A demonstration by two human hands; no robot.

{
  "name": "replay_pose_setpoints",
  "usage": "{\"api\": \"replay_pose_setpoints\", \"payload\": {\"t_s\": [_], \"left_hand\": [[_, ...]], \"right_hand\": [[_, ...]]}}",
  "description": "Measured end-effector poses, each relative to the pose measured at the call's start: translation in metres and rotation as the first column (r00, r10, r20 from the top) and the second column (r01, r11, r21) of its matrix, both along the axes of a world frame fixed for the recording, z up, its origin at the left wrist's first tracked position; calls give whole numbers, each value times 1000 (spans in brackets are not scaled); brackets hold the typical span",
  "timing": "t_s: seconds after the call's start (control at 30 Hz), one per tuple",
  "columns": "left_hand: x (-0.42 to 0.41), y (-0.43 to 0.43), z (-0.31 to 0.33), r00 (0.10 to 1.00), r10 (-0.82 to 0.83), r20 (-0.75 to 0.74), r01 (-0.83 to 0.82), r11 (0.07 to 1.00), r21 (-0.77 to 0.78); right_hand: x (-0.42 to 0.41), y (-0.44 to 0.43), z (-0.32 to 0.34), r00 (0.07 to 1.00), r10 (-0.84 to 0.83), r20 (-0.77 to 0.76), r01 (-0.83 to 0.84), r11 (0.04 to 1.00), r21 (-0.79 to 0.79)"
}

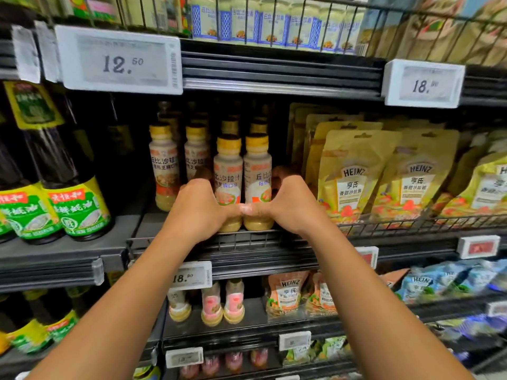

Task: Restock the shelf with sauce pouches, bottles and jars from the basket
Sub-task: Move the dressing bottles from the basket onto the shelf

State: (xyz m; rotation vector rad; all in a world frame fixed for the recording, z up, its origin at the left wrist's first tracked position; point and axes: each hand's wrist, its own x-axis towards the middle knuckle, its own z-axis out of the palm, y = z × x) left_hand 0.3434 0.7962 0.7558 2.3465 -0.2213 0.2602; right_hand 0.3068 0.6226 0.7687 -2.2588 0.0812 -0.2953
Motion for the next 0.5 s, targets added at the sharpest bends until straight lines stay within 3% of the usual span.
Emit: {"api": "replay_pose_setpoints", "payload": {"t_s": [0.23, 0.5], "left_hand": [[-2, -2, 6, 995, -62, -79, 60, 998, -17], [-8, 5, 2, 996, 70, -49, -56, 968, 243]], "right_hand": [[3, -2, -1, 999, 38, -17, -38, 999, 6], [-2, -18, 1, 988, 41, -152, -57, 993, -102]]}}
